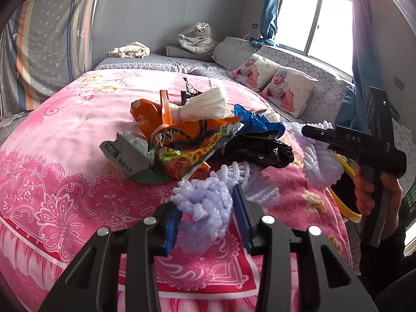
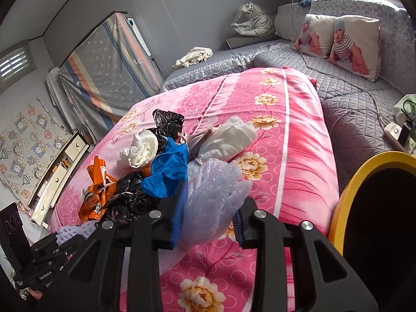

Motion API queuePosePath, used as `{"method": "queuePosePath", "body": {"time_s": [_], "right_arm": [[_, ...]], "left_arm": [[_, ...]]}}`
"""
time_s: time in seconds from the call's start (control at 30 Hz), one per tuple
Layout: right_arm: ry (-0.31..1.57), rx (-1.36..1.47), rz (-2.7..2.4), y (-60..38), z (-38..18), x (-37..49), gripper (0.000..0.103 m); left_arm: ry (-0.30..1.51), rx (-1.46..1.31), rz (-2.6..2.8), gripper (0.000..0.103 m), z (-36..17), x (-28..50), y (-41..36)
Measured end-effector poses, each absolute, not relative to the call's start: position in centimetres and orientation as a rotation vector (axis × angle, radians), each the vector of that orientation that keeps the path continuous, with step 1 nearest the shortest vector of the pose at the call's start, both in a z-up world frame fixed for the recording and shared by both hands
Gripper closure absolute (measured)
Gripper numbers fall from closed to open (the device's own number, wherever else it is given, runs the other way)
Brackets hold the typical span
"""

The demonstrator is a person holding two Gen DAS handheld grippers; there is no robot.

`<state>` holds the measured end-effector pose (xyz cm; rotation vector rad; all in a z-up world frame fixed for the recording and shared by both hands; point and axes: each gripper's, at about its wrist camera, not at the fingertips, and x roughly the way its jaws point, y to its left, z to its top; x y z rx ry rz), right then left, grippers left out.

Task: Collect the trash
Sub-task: 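Carry the foam net with the left tool over the yellow bin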

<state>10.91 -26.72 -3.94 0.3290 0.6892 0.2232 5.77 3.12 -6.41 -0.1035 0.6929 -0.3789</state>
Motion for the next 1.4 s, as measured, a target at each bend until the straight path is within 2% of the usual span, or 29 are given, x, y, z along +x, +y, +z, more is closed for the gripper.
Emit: {"method": "queuePosePath", "body": {"time_s": [0.67, 1.1, 1.4], "right_arm": [[0.604, 0.390, -0.043, -34.3, -1.3, 8.0, 0.073], [0.475, 0.442, -0.384, -43.8, 0.4, 3.0, 0.073], [0.448, 0.308, -0.712, -47.8, 0.0, 1.4, 0.070]], "left_arm": [[0.615, -0.038, -0.540, 0.067, -1.7, 4.4, -1.7], [0.613, 0.061, -0.737, 0.067, -0.4, 6.5, -10.7], [0.656, 0.142, -0.876, 0.067, -2.1, 7.8, -18.0]]}}
